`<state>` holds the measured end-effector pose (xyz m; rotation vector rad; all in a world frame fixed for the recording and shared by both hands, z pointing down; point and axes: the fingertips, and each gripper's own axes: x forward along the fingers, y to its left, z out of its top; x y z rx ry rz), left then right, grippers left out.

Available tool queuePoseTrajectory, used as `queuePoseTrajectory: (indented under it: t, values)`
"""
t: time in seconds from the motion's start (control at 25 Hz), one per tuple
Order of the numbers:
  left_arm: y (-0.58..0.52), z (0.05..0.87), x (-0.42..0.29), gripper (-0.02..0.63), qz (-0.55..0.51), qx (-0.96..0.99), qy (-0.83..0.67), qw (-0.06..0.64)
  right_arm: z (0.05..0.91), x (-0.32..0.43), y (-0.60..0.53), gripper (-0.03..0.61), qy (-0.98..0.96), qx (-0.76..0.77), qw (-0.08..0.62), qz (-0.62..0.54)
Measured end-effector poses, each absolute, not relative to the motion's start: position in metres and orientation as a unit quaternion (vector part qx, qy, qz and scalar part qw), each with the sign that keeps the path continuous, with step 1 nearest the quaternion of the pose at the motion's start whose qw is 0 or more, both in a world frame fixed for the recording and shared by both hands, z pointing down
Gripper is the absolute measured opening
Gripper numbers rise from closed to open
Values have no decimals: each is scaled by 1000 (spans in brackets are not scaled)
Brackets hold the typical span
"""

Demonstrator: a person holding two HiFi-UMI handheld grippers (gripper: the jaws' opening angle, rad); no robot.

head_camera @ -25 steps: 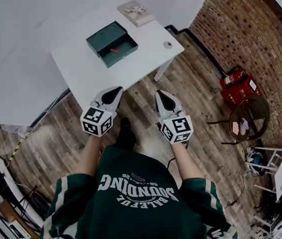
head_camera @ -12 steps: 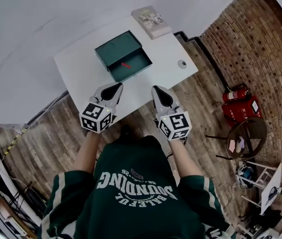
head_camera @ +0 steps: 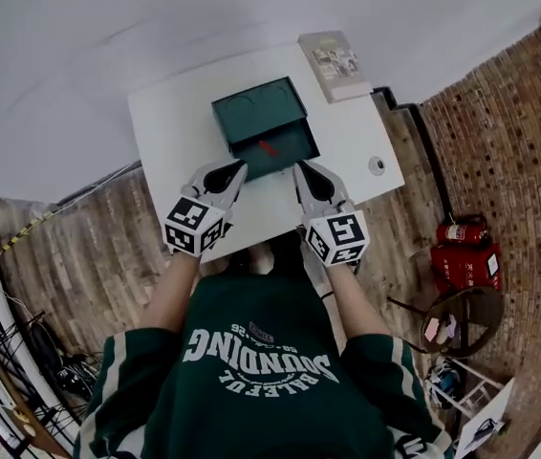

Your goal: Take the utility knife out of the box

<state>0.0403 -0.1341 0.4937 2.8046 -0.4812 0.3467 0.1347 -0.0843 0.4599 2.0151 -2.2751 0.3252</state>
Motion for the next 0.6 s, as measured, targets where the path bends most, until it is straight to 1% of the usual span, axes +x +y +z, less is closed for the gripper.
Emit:
queuePoseTrajectory:
  t: [0.2, 0.4, 0.6]
  values:
    - [-165, 498, 57, 52, 121, 958, -218, 145, 466, 155, -128, 2, -777, 617, 50, 114]
    - [-192, 498, 67, 52, 116, 939, -285, 151, 471, 177, -161, 2, -813, 567, 75, 109]
    - [-204, 495, 65, 52, 110, 920, -342, 157, 473, 180, -180, 2, -845, 517, 87, 107]
